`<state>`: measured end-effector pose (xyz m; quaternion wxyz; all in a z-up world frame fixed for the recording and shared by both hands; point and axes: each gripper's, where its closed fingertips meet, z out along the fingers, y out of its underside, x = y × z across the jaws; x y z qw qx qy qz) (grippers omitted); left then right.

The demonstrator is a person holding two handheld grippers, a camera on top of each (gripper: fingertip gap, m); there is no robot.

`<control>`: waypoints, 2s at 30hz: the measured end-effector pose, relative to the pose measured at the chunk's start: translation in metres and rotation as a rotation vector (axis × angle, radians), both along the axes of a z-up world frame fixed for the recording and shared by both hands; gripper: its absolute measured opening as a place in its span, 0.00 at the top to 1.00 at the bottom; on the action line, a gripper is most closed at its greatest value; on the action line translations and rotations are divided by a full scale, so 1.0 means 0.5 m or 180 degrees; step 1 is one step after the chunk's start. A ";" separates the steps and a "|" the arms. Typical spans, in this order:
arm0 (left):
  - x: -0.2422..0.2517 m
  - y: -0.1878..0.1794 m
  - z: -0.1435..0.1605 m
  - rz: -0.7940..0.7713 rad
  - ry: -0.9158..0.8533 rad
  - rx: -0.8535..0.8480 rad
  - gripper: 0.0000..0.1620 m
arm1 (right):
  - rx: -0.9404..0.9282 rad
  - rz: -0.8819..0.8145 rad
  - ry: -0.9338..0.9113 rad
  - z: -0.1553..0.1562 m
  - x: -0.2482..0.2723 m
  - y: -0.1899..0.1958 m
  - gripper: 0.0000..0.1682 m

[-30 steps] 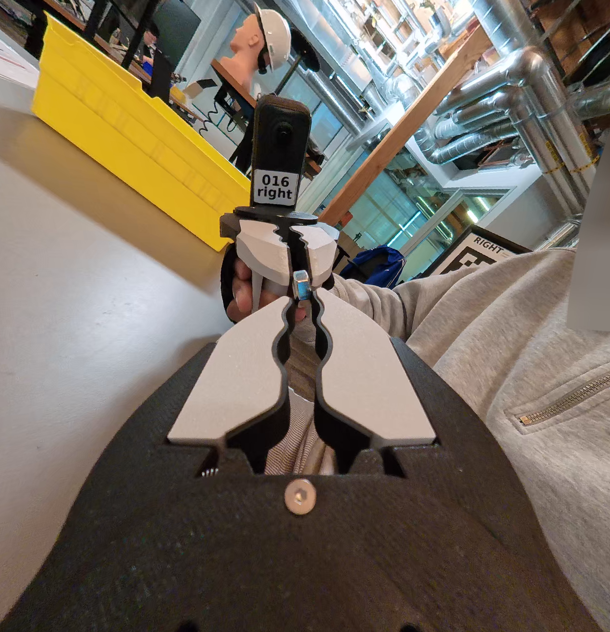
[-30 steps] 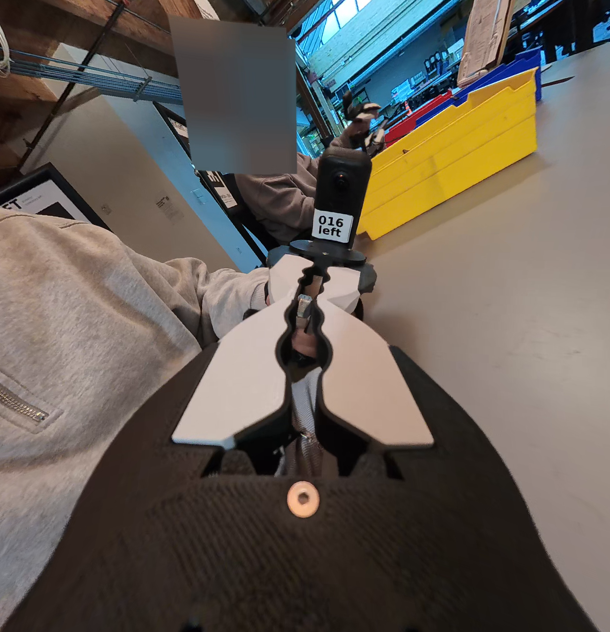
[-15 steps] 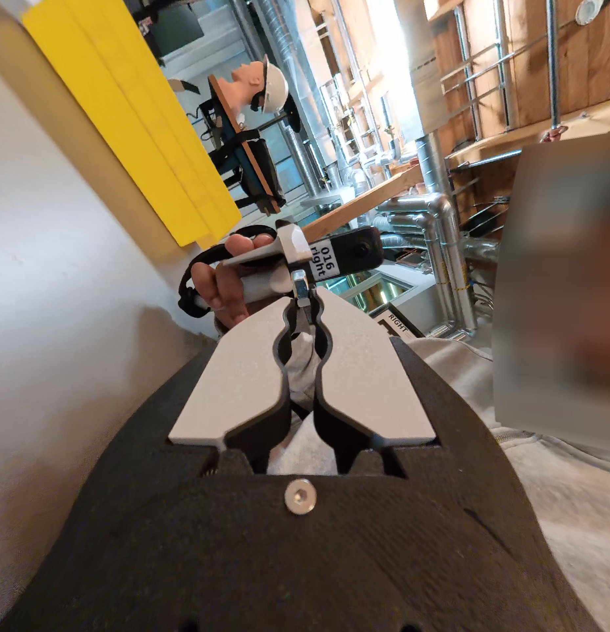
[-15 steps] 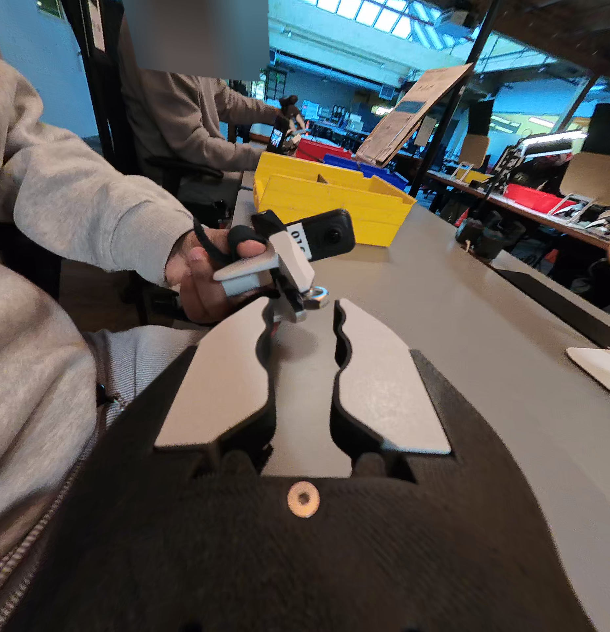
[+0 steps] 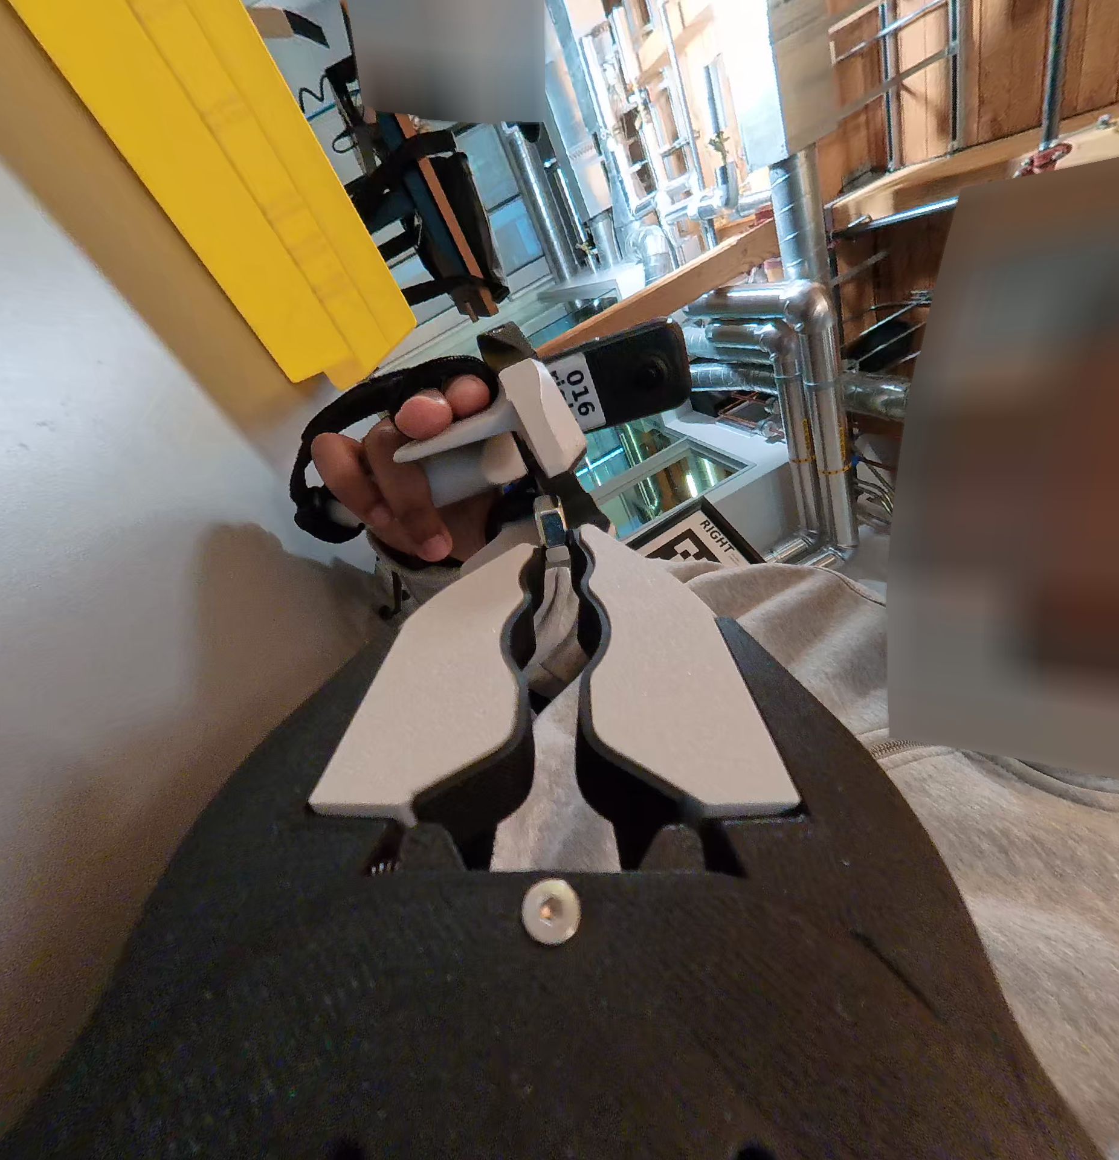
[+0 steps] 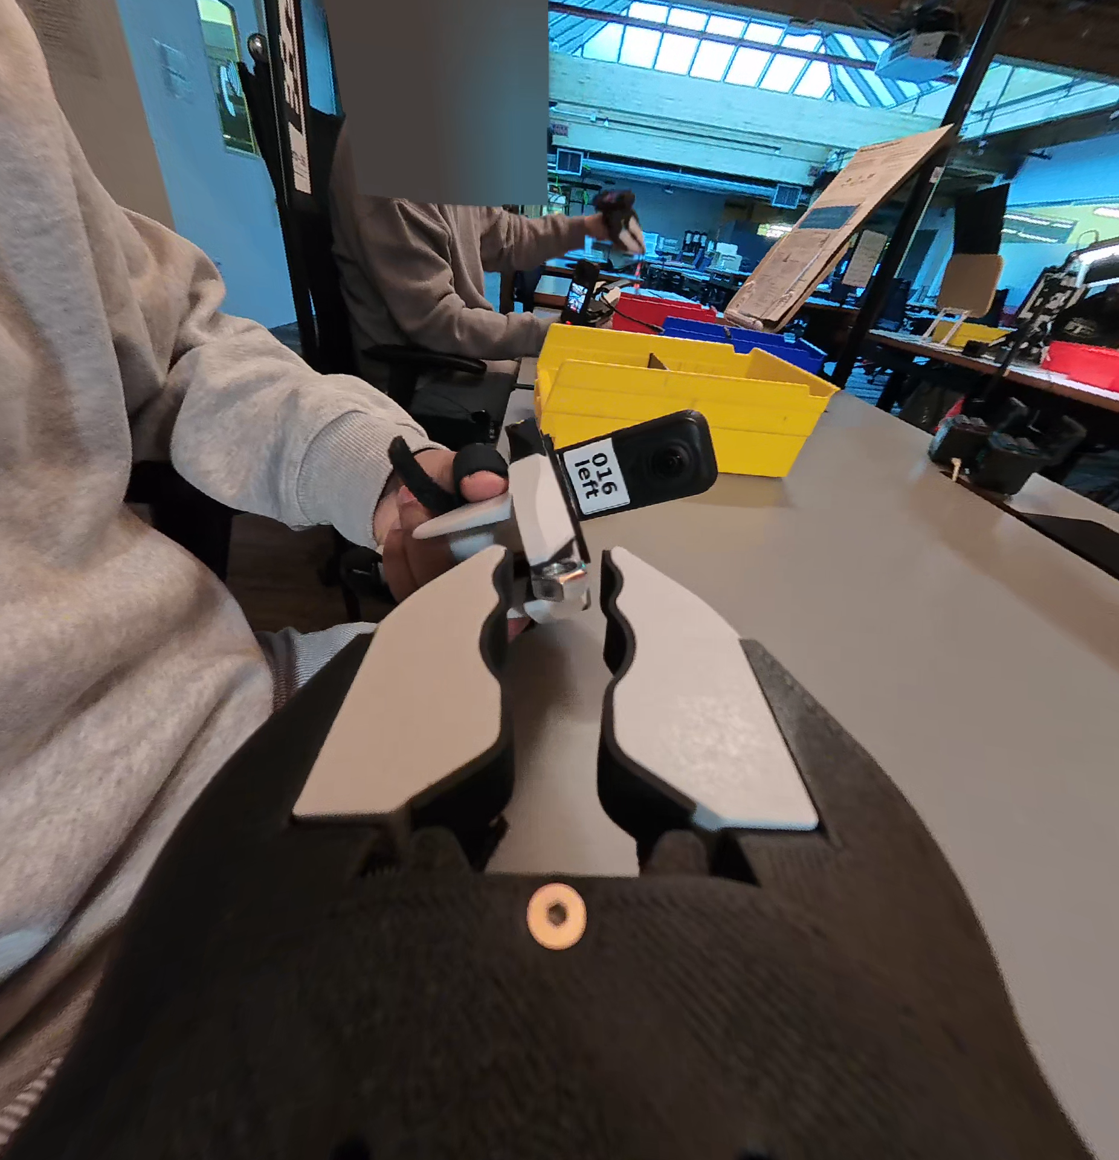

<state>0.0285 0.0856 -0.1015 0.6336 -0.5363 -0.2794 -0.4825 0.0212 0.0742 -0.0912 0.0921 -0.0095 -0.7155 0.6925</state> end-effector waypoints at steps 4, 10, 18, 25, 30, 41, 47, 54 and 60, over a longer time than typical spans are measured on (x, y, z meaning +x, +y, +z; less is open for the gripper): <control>0.004 -0.001 -0.001 -0.0077 -0.0030 0.0009 0.94 | 0.0083 0.0014 0.0000 -0.009 -0.001 -0.002 0.86; 0.006 -0.001 -0.007 -0.0110 -0.0043 -0.0009 0.94 | 0.0186 -0.0006 0.0069 -0.017 0.002 -0.006 0.89; 0.003 -0.002 -0.003 -0.0043 0.0094 0.0061 0.93 | 0.0204 -0.0042 0.0033 -0.015 0.001 -0.007 0.89; -0.005 0.000 -0.007 0.0019 0.0091 0.0027 0.93 | 0.0247 -0.0079 0.0030 -0.021 -0.001 -0.006 0.89; -0.011 0.000 -0.007 0.0034 0.0007 0.0040 0.94 | 0.0262 -0.0132 0.0034 -0.022 -0.005 -0.003 0.90; -0.032 -0.006 -0.005 0.0140 -0.0141 0.0088 0.95 | 0.0374 -0.0313 0.0117 -0.037 -0.019 -0.001 0.86; -0.032 -0.003 -0.008 0.0147 -0.0147 0.0062 0.95 | 0.0350 -0.0405 0.0177 -0.033 -0.023 -0.001 0.88; -0.031 -0.003 -0.007 0.0128 -0.0132 0.0056 0.94 | 0.0379 -0.0432 0.0228 -0.033 -0.024 -0.001 0.90; -0.030 -0.002 -0.007 0.0114 -0.0132 0.0047 0.94 | 0.0350 -0.0401 0.0218 -0.032 -0.022 0.001 0.90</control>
